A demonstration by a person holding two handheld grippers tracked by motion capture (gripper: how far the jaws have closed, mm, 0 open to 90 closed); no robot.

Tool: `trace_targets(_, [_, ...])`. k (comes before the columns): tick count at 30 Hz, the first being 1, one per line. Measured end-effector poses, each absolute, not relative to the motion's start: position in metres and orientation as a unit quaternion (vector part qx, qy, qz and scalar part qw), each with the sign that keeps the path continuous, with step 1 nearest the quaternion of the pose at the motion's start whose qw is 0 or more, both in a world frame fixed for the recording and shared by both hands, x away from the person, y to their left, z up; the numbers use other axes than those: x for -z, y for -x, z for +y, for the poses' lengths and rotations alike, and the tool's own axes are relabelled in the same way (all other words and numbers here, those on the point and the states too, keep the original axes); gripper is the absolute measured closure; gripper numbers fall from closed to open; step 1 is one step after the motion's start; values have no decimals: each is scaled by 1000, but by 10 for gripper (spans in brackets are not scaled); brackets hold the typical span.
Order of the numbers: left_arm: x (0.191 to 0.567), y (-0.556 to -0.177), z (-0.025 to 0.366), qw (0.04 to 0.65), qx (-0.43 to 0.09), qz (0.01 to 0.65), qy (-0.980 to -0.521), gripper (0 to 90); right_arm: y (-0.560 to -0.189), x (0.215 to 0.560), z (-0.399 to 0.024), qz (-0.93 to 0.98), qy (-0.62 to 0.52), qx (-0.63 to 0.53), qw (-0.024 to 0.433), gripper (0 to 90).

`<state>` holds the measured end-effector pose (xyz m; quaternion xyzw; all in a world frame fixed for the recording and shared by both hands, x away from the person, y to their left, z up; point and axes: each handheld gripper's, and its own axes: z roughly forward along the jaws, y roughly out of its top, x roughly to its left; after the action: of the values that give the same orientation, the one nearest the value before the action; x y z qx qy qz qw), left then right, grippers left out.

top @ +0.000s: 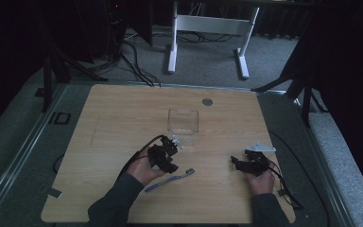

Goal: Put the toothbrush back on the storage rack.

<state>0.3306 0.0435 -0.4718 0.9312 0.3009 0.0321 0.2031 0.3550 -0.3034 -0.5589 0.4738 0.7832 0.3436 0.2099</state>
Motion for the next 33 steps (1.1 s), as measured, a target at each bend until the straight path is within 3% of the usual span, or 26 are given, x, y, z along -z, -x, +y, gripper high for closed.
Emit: trace_targets(33, [490, -329, 30, 142, 12, 260, -955, 666, -355, 559, -303, 783, -473, -344, 210, 283])
